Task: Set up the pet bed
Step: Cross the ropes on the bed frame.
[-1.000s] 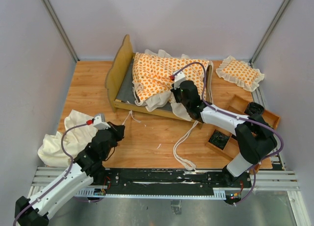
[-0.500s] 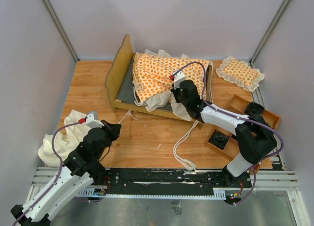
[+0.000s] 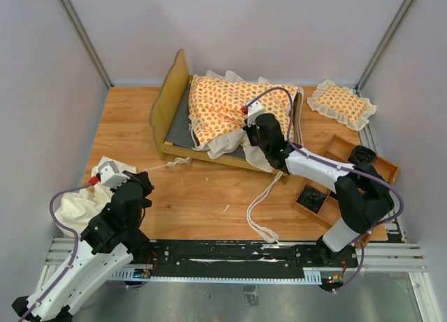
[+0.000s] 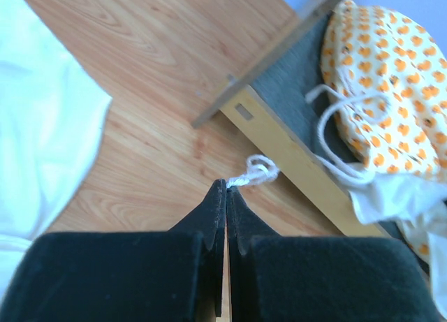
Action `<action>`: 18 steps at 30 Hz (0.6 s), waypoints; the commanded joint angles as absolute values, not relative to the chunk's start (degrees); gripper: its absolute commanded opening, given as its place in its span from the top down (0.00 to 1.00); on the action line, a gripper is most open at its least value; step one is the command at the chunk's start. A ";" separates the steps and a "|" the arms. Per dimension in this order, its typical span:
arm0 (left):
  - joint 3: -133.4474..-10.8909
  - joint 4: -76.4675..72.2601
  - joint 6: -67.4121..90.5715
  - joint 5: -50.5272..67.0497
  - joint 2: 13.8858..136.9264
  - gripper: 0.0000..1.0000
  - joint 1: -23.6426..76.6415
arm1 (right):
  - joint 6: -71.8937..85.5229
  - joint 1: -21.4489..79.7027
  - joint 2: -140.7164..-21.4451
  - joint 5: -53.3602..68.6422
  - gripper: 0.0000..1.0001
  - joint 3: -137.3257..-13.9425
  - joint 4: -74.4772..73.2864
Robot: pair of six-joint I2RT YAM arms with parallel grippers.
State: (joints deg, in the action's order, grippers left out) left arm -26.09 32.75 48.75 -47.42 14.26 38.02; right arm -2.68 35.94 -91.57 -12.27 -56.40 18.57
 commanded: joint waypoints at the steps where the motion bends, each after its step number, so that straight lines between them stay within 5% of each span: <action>1: -26.87 34.45 51.00 -59.83 15.68 1.00 38.32 | -4.03 34.95 -91.57 -14.98 0.99 -57.46 18.54; 9: -29.35 40.35 56.47 -69.93 18.42 1.00 38.31 | -4.22 34.91 -90.47 -14.77 0.99 -56.60 18.72; 14: -27.85 29.06 45.96 -59.48 21.92 0.55 38.32 | -3.60 34.93 -90.26 -14.05 0.99 -56.51 18.81; 18: -23.29 15.56 35.73 -45.54 23.69 0.43 38.32 | -3.17 34.89 -89.55 -13.80 0.98 -56.34 19.07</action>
